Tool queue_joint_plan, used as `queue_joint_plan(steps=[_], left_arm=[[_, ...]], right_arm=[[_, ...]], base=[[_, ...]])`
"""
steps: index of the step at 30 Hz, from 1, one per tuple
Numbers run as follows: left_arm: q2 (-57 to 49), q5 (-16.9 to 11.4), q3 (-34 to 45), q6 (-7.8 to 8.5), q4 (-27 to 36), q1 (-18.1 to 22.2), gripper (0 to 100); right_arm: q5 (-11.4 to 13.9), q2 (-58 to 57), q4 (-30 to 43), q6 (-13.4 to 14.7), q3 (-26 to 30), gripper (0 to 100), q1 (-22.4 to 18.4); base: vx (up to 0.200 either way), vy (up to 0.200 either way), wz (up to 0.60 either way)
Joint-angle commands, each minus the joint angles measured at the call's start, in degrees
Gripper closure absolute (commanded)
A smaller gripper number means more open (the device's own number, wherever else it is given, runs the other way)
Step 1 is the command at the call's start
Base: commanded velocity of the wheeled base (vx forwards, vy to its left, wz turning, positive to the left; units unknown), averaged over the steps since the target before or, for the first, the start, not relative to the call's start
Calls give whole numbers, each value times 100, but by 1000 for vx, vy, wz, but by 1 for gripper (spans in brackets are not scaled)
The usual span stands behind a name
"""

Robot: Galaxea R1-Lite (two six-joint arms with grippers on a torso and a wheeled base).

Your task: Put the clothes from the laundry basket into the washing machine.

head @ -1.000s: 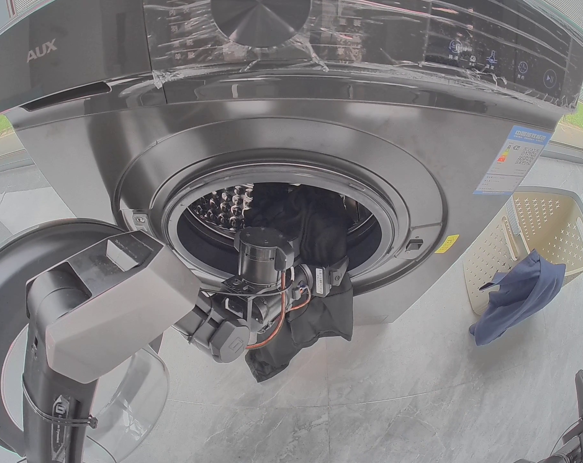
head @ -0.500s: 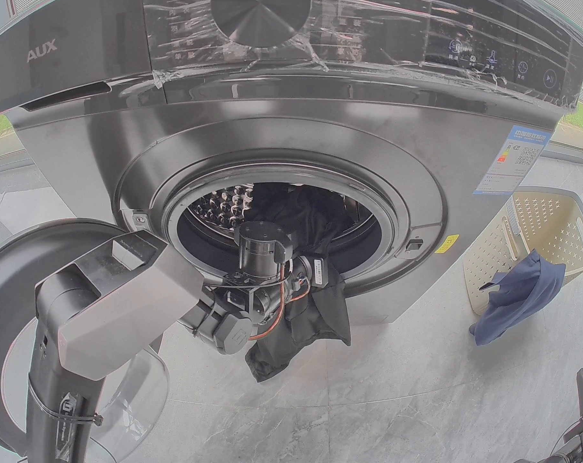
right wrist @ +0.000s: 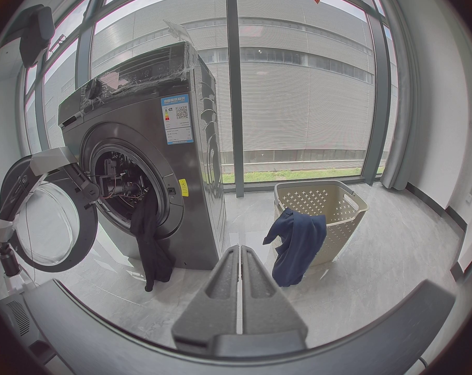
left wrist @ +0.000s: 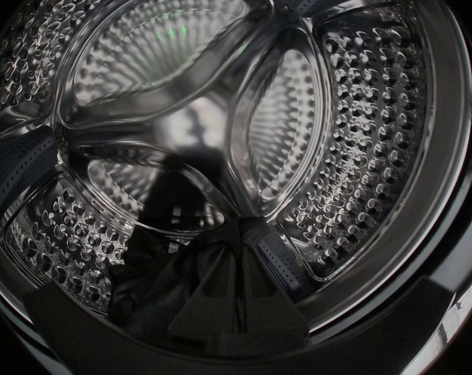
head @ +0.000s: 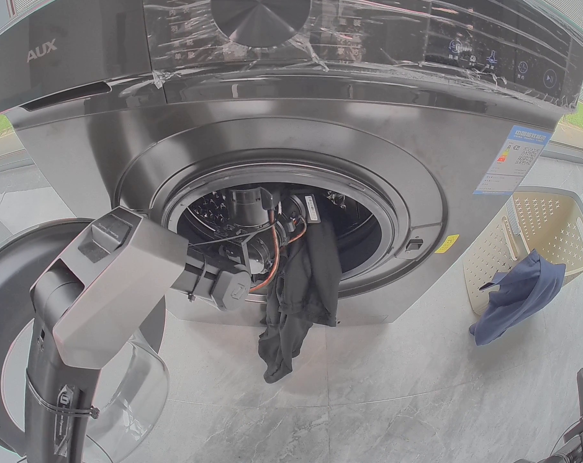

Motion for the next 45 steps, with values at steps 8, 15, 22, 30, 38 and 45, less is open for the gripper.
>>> queue_joint_plan(steps=[8, 15, 22, 30, 38, 45], left_arm=[[-33, 22, -607, -39, 417, 228, 100], [-543, 30, -282, -39, 786, 52, 0], [-886, 30, 447, -118, 540, 34, 0], [-1167, 22, 1238, -364, 206, -10, 0], [-1237, 22, 1546, -487, 505, -150, 0], [-1053, 13, 1748, -487, 619, -106, 0]], right_arm=[[-32, -70, -2, 50, 48, 100, 22], [-32, -70, -2, 50, 48, 100, 22], [-23, -70, -2, 50, 48, 100, 22], [-32, -70, -2, 50, 48, 100, 22], [-32, -70, -2, 50, 48, 100, 22], [-32, -70, -2, 50, 48, 100, 22]], base=[[0, 0, 0], [0, 0, 0], [0, 0, 0], [0, 0, 0], [0, 0, 0], [0, 0, 0]])
